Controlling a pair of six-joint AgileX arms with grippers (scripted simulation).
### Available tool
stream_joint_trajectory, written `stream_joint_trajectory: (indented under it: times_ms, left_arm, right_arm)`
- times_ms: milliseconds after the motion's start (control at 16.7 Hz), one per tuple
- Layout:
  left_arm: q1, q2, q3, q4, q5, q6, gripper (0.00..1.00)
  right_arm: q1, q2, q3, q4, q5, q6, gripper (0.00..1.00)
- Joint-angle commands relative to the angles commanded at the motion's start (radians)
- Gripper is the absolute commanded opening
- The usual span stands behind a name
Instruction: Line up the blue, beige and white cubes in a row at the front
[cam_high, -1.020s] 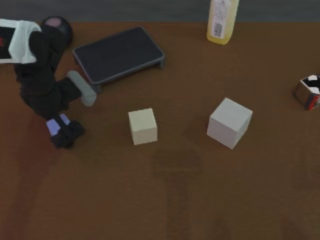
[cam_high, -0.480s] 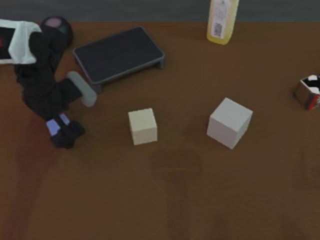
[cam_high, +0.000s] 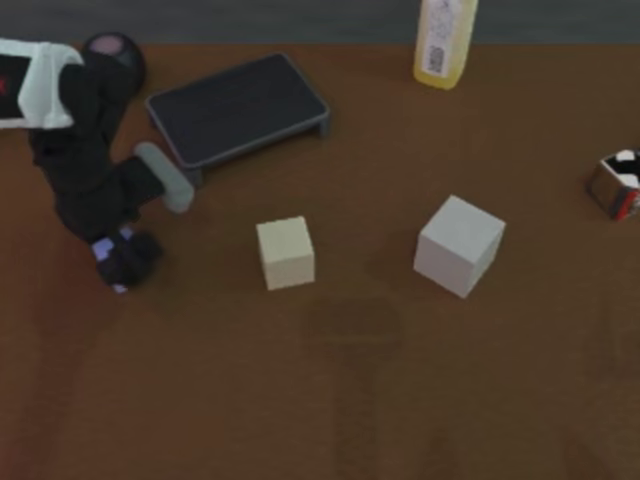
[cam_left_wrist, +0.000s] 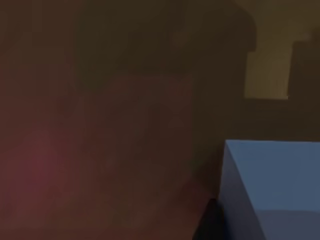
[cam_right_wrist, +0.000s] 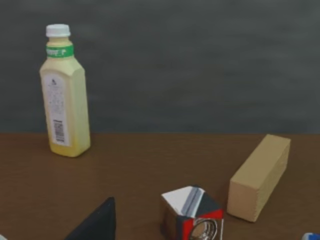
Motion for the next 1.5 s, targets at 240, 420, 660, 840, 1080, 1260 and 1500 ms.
stream_joint_trajectory:
  times_ms: [240,420,660,840,1080,1260,1500]
  left_arm:
    - [0.000,0.000,0.000,0.000,0.000,0.000,0.00]
    - [0.000,0.000,0.000,0.000,0.000,0.000,0.00]
    - [0.002,-0.044,0.020,-0.044,0.016,-0.014,0.00]
    - [0.012,-0.076,0.075,-0.134,0.016,-0.017,0.00]
    - [0.017,-0.127,0.145,-0.259,0.016,-0.015,0.00]
    - [0.018,-0.134,0.151,-0.268,0.016,-0.016,0.00]
    - [-0.022,-0.115,0.177,-0.277,0.015,-0.021,0.00]
  right_arm:
    - [0.000,0.000,0.000,0.000,0.000,0.000,1.00]
    - [0.000,0.000,0.000,0.000,0.000,0.000,1.00]
    - [0.000,0.000,0.000,0.000,0.000,0.000,1.00]
    - [0.000,0.000,0.000,0.000,0.000,0.000,1.00]
    - [0.000,0.000,0.000,0.000,0.000,0.000,1.00]
    - [0.000,0.000,0.000,0.000,0.000,0.000,1.00]
    - [0.000,0.000,0.000,0.000,0.000,0.000,1.00]
